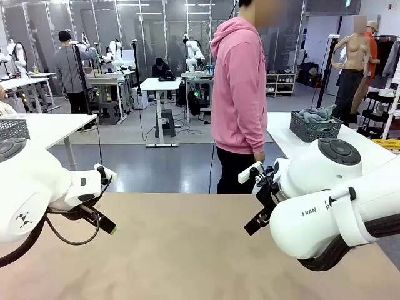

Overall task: Fold the towels and place them in the basket.
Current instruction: When a person lays out a Towel with hook on the table, fold it in half twice.

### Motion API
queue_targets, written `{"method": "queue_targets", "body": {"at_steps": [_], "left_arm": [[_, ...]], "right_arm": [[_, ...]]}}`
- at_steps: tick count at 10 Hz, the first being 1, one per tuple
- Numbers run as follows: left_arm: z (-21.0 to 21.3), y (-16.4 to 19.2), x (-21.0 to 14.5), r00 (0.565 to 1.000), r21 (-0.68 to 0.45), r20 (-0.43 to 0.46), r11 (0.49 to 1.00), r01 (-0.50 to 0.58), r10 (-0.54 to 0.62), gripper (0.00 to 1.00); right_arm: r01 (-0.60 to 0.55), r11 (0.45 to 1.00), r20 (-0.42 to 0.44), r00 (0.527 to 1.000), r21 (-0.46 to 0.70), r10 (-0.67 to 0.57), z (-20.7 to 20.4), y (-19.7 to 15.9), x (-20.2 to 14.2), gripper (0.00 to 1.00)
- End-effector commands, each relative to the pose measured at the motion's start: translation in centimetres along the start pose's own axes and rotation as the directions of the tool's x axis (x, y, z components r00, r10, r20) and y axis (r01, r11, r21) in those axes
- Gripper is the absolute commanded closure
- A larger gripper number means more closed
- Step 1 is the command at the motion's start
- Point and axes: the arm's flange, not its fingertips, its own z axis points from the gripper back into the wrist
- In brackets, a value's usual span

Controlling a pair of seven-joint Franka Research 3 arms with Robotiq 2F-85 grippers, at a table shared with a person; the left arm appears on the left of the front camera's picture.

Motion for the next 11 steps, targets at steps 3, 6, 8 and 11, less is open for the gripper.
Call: {"method": "queue_targets", "body": {"at_steps": [3, 6, 8, 11], "left_arm": [[0.0, 0.0, 0.0, 1.0, 0.0, 0.0, 1.0, 0.001, -0.001, 0.0], [0.0, 0.0, 0.0, 1.0, 0.0, 0.0, 1.0, 0.001, -0.001, 0.0], [0.0, 0.0, 0.0, 1.0, 0.0, 0.0, 1.0, 0.001, -0.001, 0.0], [1.9, 0.5, 1.1, 0.999, 0.024, 0.016, 0.999, 0.043, -0.043, 0.0]], "right_arm": [[0.0, 1.0, 0.0, 1.0, 0.0, 0.0, 0.0, 0.0, 0.0, 0.0], [0.0, 1.0, 0.0, 1.0, 0.0, 0.0, 0.0, 0.0, 0.0, 0.0], [0.0, 1.0, 0.0, 1.0, 0.0, 0.0, 0.0, 0.0, 0.0, 0.0], [-0.033, 0.997, 0.014, 0.999, -0.077, 0.034, 1.7, -1.4, 1.5, 0.0]]}}
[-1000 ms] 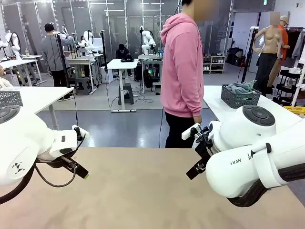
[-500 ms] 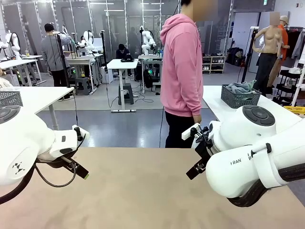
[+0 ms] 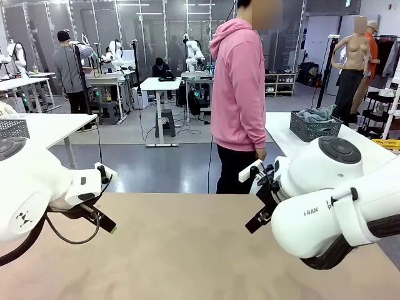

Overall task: Fold the towels and place them in the basket.
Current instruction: When a person lays out a Towel with hook on the table, fold it in half twice.

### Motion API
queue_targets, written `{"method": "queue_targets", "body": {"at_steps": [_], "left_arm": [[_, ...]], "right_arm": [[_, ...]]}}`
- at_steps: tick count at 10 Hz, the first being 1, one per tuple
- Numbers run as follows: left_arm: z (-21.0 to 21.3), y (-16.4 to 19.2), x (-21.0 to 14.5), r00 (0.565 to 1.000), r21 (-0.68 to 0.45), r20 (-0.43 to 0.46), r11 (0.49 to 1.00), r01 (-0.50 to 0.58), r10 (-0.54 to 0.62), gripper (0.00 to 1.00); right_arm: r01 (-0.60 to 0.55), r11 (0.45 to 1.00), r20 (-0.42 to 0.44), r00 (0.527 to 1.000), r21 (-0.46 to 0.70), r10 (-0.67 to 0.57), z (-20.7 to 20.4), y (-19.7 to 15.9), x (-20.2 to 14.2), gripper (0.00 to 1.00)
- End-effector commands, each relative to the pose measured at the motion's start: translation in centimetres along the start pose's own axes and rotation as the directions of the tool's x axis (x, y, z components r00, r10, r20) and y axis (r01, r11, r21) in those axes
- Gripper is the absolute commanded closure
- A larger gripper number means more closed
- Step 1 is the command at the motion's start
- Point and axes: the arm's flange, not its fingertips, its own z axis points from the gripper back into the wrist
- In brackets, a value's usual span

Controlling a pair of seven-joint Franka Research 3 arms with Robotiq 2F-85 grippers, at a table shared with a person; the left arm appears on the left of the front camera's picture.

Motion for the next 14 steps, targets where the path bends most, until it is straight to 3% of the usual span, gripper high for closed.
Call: {"method": "queue_targets", "body": {"at_steps": [1, 3, 5, 6, 8, 10, 14], "left_arm": [[3.9, 1.1, 2.1, 1.0, 0.024, 0.005, 1.0, 0.02, -0.02, 0.0], [10.0, 2.9, 4.2, 1.0, 0.02, -0.022, 1.0, 0.015, -0.015, 0.0], [17.6, 4.3, 5.6, 1.0, -0.055, -0.016, 0.998, 0.007, -0.008, 0.0], [23.3, 4.7, 5.5, 1.0, -0.016, 0.027, 1.0, 0.015, -0.015, 0.0], [32.1, 4.3, 3.5, 1.0, -0.007, 0.029, 1.0, -0.007, 0.007, 0.0], [38.9, 3.6, 0.7, 0.995, -0.027, 0.101, 0.999, 0.023, -0.02, 0.0], [44.3, 4.2, -3.0, 0.978, -0.006, 0.199, 0.998, -0.06, 0.06, 0.0]], "right_arm": [[0.017, 1.0, 0.051, 0.999, 0.012, -0.018, 3.4, -2.3, 2.4, 0.0], [0.064, 0.997, 0.083, 0.994, 0.054, -0.068, 9.5, -4.8, 4.6, 0.0], [0.065, 0.993, 0.115, 0.99, 0.1, -0.077, 17.7, -6.7, 5.5, 0.0], [0.104, 0.989, 0.094, 0.989, 0.107, -0.115, 22.8, -7.7, 4.7, 0.0], [0.11, 0.968, 0.099, 0.986, 0.227, -0.135, 30.0, -8.9, 2.0, 0.0], [0.103, 0.98, 0.15, 0.98, 0.17, -0.129, 36.1, -9.5, -1.4, 0.0], [0.157, 0.973, 0.193, 0.963, 0.17, -0.189, 40.5, -11.2, -4.7, 0.0]]}}
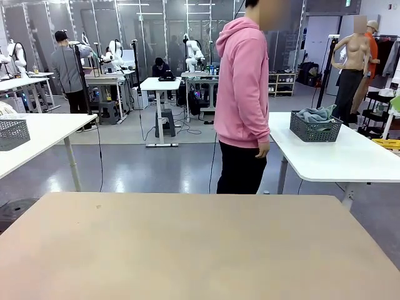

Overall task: Fold the towels and place them in the basket.
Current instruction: When a person lays out a Towel with hook on the table, fold it in half twice.

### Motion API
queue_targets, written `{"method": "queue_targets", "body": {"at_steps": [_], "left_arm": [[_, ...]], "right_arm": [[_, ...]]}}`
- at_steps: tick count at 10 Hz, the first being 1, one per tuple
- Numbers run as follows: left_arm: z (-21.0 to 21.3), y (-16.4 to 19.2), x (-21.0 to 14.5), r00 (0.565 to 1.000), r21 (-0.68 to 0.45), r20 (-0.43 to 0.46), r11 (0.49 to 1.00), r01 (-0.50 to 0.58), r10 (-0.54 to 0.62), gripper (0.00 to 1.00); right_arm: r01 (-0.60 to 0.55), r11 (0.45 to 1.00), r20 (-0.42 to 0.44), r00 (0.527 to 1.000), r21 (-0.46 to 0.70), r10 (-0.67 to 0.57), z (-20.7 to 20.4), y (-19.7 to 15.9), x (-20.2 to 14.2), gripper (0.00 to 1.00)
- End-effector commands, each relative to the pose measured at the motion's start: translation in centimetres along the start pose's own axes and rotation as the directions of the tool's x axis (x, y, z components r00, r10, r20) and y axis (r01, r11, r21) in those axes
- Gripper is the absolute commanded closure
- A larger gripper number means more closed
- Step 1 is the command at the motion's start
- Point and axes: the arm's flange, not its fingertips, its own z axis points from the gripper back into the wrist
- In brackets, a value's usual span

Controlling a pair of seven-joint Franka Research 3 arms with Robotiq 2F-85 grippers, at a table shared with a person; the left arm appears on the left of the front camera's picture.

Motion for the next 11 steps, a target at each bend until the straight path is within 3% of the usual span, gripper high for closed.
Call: {"method": "queue_targets", "body": {"at_steps": [1, 2, 3, 11], "left_arm": [[0.14, 0.33, -0.63, 0.997, 0.016, 0.034, 0.998, -0.067, 0.066, 0.0], [-0.26, 0.39, -0.85, 0.995, -0.018, 0.049, 0.996, -0.087, 0.088, 0.0], [0.51, 0.45, -0.41, 1.0, 0.008, 0.013, 1.0, -0.025, 0.025, 0.0], [0.51, 0.45, -0.41, 1.0, 0.008, 0.013, 1.0, -0.025, 0.025, 0.0]], "right_arm": [[-0.001, 1.0, 0.01, 1.0, 0.014, 0.001, -0.04, -0.71, -0.22, 0.0], [-0.006, 1.0, 0.026, 1.0, 0.008, 0.006, -0.62, -0.64, -0.13, 0.0], [0.01, 1.0, 0.004, 1.0, -0.001, -0.01, 0.17, -0.39, -0.2, 0.0], [0.01, 1.0, 0.004, 1.0, -0.001, -0.01, 0.17, -0.39, -0.2, 0.0]]}}
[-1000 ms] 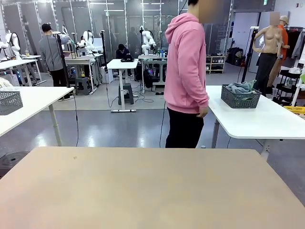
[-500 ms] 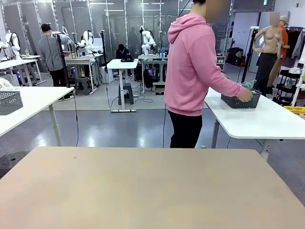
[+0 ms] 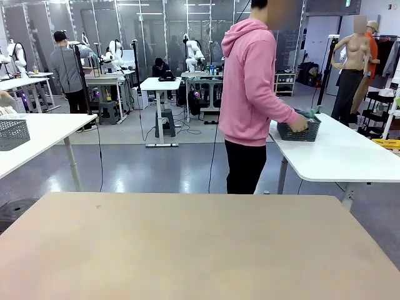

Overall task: Fold the towels and place them in the basket.
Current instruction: When a person lays out a Towel with hook on the table, fold it in half twice.

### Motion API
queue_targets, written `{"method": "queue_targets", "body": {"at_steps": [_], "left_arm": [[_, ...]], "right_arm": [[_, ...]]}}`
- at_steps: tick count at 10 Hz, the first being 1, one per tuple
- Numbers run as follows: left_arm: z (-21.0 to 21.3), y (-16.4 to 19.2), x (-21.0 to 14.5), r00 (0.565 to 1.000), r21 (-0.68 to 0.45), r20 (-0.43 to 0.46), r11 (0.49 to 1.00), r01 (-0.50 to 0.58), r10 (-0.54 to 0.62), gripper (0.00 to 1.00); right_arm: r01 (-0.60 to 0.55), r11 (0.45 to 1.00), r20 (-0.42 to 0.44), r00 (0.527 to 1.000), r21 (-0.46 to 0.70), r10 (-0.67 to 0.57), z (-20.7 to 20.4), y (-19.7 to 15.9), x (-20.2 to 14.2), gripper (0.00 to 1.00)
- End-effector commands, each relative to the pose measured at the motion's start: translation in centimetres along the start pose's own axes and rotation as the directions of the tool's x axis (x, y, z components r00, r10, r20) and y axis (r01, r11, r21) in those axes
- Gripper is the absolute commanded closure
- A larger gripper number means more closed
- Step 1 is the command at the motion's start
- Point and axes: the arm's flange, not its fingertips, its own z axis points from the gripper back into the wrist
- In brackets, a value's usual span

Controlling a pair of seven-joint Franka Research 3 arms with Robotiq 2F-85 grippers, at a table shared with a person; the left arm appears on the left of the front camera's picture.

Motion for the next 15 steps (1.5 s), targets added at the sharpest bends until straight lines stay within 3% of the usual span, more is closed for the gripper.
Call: {"method": "queue_targets", "body": {"at_steps": [1, 15], "left_arm": [[0.0, 0.03, 0.18, 1.0, -0.002, -0.004, 1.0, 0.011, -0.011, 0.0], [0.0, 0.03, 0.18, 1.0, -0.002, -0.004, 1.0, 0.011, -0.011, 0.0]], "right_arm": [[-0.005, 1.0, -0.001, 1.0, 0.008, 0.005, 0.05, 0.05, 0.0, 0.0], [-0.005, 1.0, -0.001, 1.0, 0.008, 0.005, 0.05, 0.05, 0.0, 0.0]]}}
